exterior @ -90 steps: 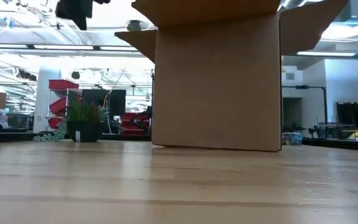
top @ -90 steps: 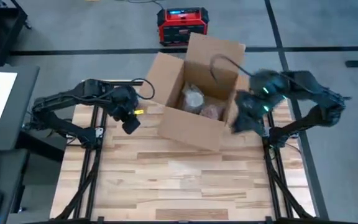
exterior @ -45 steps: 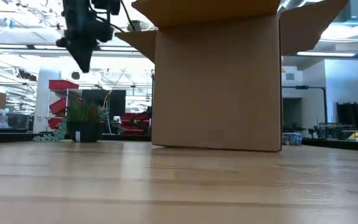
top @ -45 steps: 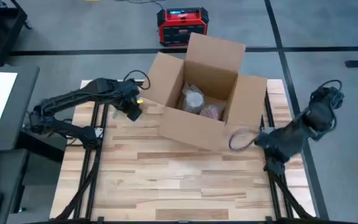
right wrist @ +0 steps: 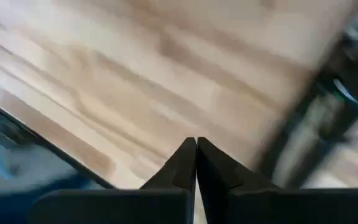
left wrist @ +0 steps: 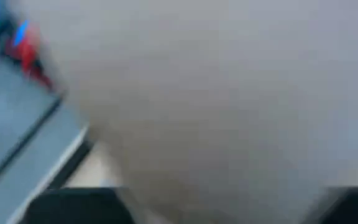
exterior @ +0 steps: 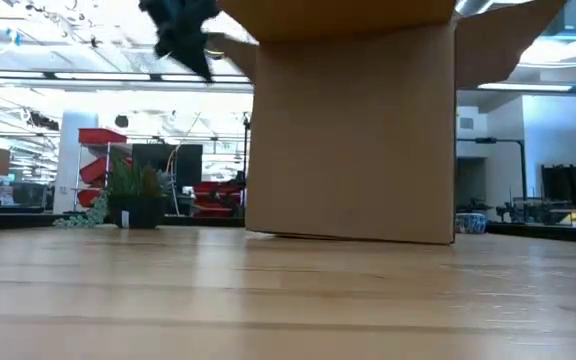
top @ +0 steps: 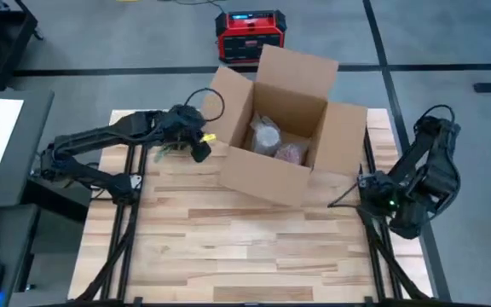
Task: Wrap mug
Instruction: Close the cardboard box
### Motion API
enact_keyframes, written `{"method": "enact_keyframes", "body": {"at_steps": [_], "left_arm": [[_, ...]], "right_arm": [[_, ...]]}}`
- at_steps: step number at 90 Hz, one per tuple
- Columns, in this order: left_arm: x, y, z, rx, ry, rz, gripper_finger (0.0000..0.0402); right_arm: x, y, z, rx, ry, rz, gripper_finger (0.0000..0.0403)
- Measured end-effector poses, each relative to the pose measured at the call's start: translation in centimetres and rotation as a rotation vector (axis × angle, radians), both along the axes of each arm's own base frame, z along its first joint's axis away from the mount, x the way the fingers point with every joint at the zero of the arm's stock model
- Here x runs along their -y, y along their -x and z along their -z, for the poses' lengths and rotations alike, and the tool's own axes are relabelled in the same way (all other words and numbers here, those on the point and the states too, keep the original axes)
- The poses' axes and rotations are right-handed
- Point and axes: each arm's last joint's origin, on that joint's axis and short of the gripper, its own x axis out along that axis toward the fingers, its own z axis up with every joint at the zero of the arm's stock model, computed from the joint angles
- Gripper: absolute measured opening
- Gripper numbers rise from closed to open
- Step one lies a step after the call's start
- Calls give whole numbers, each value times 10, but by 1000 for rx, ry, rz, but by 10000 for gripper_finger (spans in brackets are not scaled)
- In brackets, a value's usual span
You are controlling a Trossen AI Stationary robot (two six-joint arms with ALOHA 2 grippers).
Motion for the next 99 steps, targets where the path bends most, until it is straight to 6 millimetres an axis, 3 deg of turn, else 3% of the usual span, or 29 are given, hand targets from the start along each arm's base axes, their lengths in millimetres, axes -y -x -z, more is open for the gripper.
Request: {"method": "enact_keyframes", "body": {"at_steps": [19,40,63,75,86,99], "left_arm": [[15,-16,-22,223,-29,93,0],[22,-23,-31,363,9,101,0],[27,-27,-38,460,28,104,0],[31,-27,-38,458,37,120,0],[32,-27,-38,455,40,128,0],[31,-30,-35,448,45,130,0]], "right_arm": [[7,-16,-24,235,185,13,0],[15,-25,-56,349,332,-97,0],[19,-40,-65,403,466,-168,0],[16,-44,-72,451,361,-244,0],[5,-46,-76,474,101,-377,0],[-9,-45,-44,287,-100,-335,0]]}}
